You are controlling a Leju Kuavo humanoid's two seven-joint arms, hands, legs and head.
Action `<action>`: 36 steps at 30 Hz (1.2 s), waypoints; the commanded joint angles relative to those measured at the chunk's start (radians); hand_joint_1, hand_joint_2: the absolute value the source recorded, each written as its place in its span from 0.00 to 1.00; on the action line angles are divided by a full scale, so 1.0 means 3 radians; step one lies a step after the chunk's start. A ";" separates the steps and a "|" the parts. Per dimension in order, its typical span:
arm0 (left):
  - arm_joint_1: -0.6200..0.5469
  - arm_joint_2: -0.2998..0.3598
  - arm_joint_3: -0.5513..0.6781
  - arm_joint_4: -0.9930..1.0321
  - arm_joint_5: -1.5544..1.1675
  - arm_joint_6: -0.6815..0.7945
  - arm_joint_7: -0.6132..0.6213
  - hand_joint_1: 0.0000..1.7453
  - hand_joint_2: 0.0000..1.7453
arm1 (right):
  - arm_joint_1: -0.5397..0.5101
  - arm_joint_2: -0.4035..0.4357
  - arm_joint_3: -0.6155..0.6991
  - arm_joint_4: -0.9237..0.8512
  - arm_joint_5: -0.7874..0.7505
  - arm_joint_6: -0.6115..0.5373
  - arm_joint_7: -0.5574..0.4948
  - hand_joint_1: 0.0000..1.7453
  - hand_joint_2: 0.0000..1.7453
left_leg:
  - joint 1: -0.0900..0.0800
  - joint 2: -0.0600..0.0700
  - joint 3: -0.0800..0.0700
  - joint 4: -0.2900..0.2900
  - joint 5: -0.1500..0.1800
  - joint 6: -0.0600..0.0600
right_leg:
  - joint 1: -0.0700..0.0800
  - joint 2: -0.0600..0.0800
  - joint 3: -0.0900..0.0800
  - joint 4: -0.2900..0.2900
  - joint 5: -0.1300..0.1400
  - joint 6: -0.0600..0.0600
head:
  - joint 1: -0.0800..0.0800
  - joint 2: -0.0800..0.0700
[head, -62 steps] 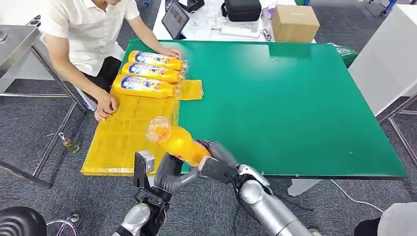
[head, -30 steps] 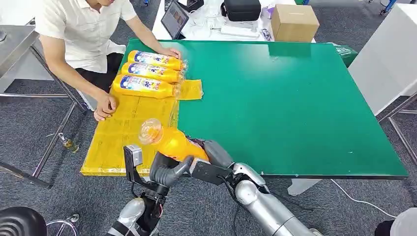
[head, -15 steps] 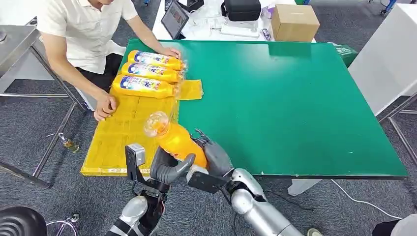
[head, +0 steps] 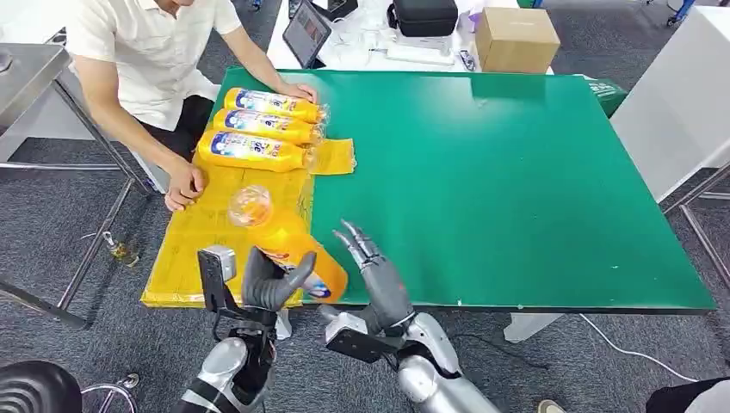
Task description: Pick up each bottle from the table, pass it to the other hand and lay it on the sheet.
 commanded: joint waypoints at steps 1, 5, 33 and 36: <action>-0.0321 0.0335 0.0300 0.0338 -0.1053 0.0375 0.0034 1.00 1.00 | 0.0289 0.0086 -0.0743 -0.0416 -0.0307 -0.0438 -0.0434 0.00 1.00 | 0.0000 0.0000 0.0022 -0.0003 -0.0007 0.0005 | 0.0004 -0.0007 0.0021 -0.0001 -0.0008 -0.0014 | -0.0003 0.0000; -0.0530 0.0410 0.0355 0.0505 -0.1580 0.0418 0.0240 1.00 1.00 | 0.0409 0.0299 -0.1299 -0.0719 -0.0166 -0.0438 -0.0702 0.00 1.00 | 0.0000 -0.0008 0.0008 0.0001 -0.0003 0.0004 | 0.0003 -0.0014 0.0010 0.0003 -0.0007 -0.0012 | 0.0001 0.0000; -0.2094 0.0286 0.0081 0.2797 -0.4294 -0.0368 0.1426 1.00 1.00 | 0.0091 0.0270 -0.1037 -0.0324 -0.0357 -0.0102 -0.0616 0.00 1.00 | 0.0001 0.0000 0.0007 0.0000 0.0005 0.0003 | 0.0003 -0.0005 0.0009 0.0001 -0.0001 -0.0008 | 0.0000 0.0000; -0.2094 0.0286 0.0081 0.2797 -0.4294 -0.0368 0.1426 1.00 1.00 | 0.0091 0.0270 -0.1037 -0.0324 -0.0357 -0.0102 -0.0616 0.00 1.00 | 0.0001 -0.0001 0.0004 0.0000 0.0007 0.0003 | 0.0003 -0.0006 0.0008 0.0001 0.0000 -0.0007 | 0.0000 0.0000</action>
